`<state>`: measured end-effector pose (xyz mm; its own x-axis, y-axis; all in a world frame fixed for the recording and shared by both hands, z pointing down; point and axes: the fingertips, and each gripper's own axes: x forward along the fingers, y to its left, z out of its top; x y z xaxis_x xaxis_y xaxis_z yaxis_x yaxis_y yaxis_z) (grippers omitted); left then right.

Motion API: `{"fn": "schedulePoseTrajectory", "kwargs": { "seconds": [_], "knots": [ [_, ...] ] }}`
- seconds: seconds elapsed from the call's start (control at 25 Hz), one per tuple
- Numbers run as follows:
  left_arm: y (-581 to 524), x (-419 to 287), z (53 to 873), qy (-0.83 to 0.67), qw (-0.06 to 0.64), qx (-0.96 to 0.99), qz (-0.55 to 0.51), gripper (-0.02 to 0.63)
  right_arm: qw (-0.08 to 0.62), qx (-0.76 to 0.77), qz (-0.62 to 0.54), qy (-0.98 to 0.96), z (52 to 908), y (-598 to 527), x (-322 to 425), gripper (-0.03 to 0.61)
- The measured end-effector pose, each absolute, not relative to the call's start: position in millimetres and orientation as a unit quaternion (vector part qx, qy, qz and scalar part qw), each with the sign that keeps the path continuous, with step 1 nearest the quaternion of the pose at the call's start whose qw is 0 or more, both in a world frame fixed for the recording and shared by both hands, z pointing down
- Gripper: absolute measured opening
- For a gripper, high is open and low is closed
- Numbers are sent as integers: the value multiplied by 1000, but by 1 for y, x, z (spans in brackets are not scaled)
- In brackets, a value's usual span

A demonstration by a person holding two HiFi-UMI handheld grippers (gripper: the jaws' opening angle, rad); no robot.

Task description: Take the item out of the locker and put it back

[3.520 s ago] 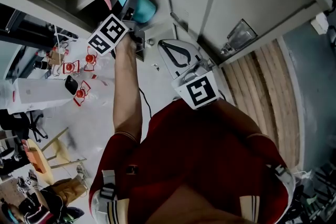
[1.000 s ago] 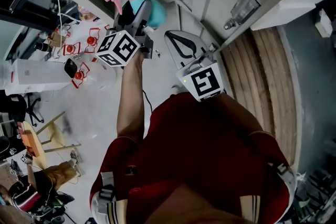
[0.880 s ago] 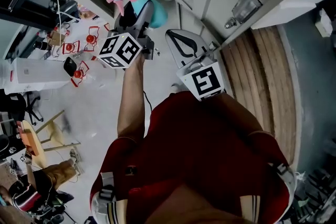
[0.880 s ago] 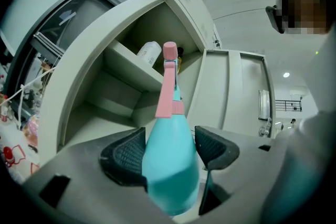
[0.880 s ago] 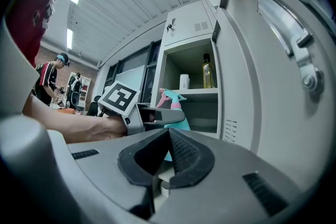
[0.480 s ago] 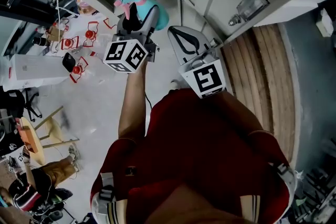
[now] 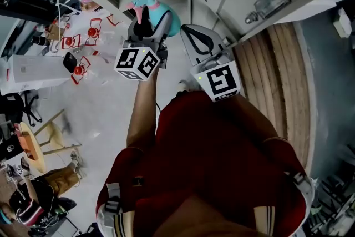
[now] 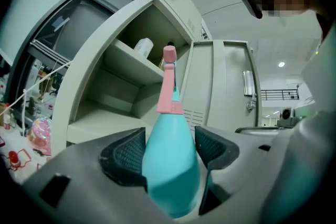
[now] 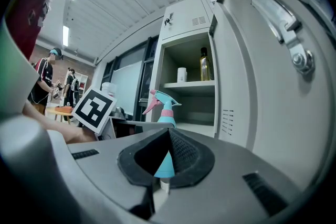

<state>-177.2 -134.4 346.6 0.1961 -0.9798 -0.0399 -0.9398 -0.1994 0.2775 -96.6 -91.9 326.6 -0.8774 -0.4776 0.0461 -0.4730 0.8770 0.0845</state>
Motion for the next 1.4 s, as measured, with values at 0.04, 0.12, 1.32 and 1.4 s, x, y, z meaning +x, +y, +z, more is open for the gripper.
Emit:
{"fn": "schedulePoseTrajectory", "kwargs": {
  "seconds": [0.04,0.12,1.32,1.4],
  "knots": [
    [-133,-176,350,-624,98,768,-105,301,36,247,-33,-968,328,-92,-96,-3],
    [-131,-174,356,-623,104,768,-106,301,40,248,-30,-967,332,-91,-96,-3],
    [-108,-166,423,-611,181,760,-129,296,70,251,-22,-965,356,-80,-95,-3],
    [-110,-166,426,-610,187,759,-130,296,70,250,-23,-965,357,-82,-95,-3]
  ]
}}
